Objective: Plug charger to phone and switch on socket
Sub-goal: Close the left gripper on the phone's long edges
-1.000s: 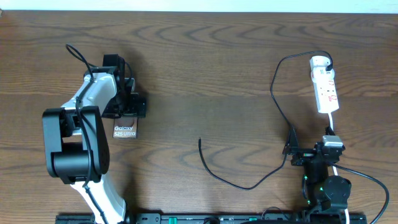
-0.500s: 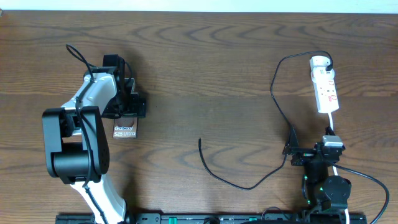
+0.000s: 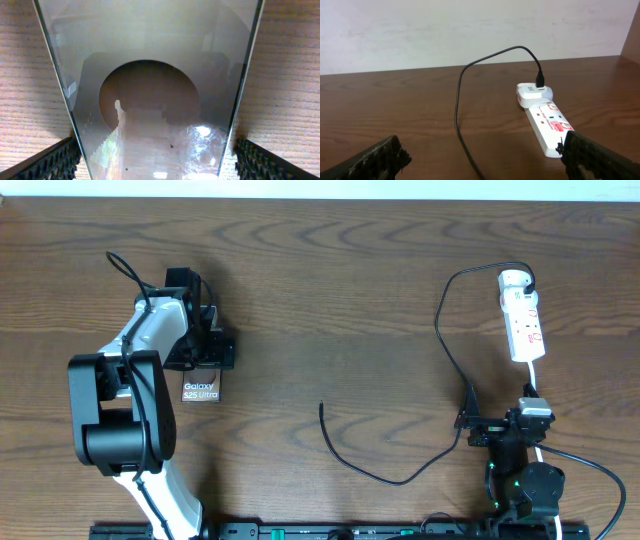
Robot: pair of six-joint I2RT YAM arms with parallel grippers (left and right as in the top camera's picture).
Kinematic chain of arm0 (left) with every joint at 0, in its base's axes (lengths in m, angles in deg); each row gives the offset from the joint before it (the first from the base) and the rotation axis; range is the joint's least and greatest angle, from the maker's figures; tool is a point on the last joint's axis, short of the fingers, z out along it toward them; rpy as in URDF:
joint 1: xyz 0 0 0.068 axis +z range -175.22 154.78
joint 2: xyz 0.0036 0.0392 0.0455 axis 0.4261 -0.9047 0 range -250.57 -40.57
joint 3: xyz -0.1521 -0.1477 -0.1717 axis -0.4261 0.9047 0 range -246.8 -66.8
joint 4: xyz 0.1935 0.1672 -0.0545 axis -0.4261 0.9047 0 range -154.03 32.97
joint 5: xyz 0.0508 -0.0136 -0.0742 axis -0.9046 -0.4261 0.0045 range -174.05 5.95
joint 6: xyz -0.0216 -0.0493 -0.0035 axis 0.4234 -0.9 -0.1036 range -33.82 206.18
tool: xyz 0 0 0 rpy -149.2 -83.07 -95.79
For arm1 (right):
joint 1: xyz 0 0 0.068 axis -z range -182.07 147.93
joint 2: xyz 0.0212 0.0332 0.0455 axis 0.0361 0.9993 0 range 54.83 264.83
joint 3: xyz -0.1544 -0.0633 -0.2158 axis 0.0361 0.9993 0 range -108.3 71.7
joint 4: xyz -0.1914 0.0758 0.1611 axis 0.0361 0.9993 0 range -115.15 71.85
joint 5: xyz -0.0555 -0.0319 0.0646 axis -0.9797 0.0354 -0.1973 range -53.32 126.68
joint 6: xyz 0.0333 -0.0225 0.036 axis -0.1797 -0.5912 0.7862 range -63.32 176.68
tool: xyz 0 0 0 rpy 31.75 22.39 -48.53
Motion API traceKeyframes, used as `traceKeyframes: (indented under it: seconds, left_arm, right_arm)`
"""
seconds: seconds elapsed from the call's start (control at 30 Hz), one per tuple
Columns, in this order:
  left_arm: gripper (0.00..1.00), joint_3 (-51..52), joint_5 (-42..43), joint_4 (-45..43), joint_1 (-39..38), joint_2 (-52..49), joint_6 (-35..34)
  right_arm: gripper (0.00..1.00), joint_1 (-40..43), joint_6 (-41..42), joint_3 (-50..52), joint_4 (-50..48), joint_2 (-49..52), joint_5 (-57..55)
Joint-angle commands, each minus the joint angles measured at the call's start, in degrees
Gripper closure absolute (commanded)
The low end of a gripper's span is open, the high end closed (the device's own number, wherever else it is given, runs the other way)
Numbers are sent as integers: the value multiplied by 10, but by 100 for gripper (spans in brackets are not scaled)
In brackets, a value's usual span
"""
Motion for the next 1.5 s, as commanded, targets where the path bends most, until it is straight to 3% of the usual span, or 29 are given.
traceKeyframes:
  seconds: [0.0,1.03,1.47]
  left_arm:
    - [3,16,-10,-3,3,-6,12]
    - [3,41,12,-22,3,-6,29]
    - [23,41,12,-22,3,-6,29]
  right_arm:
    - [1,-9,-5,1,2,-3,5]
    - [1,-9,-5,1,2,-3,5]
    - [1,-9,-5,1,2,-3,5]
